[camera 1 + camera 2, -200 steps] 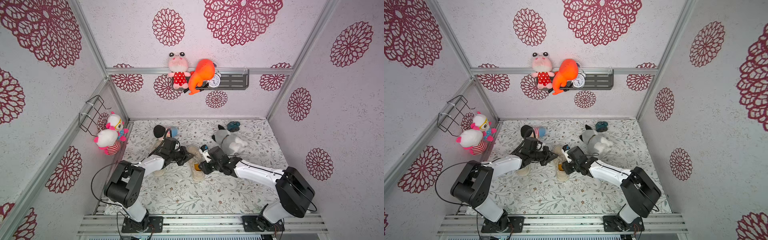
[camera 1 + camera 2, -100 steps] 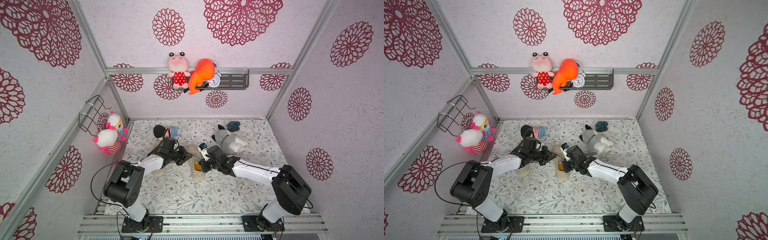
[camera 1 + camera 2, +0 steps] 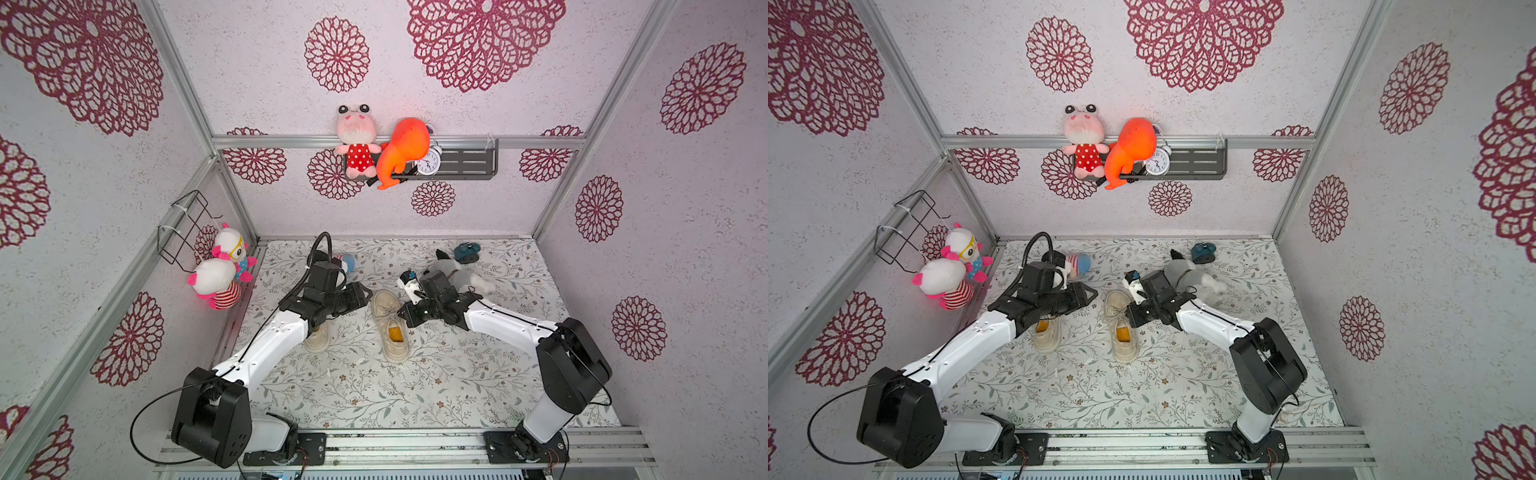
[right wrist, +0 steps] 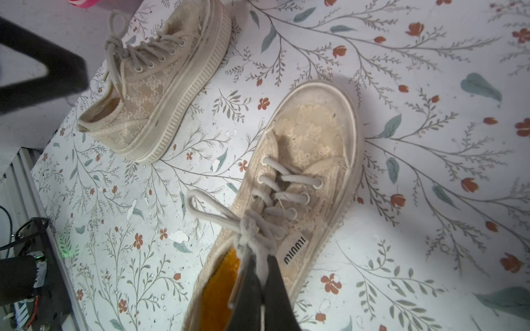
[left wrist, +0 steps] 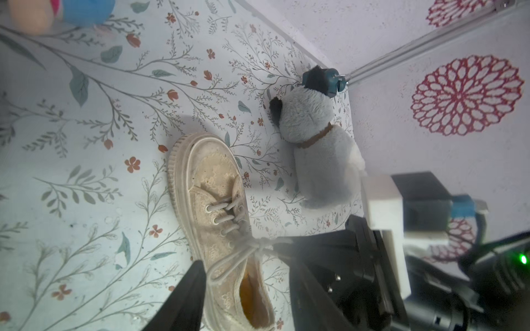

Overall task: Remove the insole from the shoe
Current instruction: Untie the shoelace on the shoe.

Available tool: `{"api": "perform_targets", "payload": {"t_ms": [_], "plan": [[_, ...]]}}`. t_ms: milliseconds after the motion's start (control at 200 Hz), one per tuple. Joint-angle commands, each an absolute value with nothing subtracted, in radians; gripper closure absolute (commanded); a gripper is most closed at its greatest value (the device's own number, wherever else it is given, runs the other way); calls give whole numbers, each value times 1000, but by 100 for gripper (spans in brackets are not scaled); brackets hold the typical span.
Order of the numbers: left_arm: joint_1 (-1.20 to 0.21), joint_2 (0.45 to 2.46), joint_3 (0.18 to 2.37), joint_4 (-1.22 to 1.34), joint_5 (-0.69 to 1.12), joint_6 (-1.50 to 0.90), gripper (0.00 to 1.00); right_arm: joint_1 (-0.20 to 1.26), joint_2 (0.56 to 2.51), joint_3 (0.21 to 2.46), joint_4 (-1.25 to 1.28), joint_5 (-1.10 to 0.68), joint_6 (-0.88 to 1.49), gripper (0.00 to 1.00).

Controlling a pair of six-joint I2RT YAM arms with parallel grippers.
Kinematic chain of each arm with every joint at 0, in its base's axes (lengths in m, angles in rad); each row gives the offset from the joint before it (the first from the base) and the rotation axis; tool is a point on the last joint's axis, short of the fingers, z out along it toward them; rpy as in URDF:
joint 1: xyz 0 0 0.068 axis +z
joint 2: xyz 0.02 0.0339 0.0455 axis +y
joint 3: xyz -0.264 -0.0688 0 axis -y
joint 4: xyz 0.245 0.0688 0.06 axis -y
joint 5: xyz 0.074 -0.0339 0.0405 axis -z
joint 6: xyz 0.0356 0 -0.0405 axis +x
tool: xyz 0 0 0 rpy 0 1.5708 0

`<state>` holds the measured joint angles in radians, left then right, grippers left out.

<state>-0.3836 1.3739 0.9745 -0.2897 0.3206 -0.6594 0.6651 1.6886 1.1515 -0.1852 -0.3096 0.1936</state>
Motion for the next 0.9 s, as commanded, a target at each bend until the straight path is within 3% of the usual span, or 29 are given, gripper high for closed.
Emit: {"api": "perform_targets", "payload": {"t_ms": [0, 365, 615, 785, 896], "plan": [[-407, 1384, 944, -295, 363, -385, 48, 640, 1698, 1215, -243, -357, 133, 100], [-411, 1584, 1038, -274, 525, -269, 43, 635, 1758, 1277, -287, -295, 106, 95], [-411, 1663, 1054, -294, 583, -271, 53, 637, 1763, 1288, -265, -253, 148, 88], [-412, 1699, 1058, -306, 590, -278, 69, 637, 1738, 1290, -258, -230, 190, 81], [-412, 1723, 1066, -308, 595, -294, 77, 634, 1679, 1287, -272, -197, 235, 68]]}}
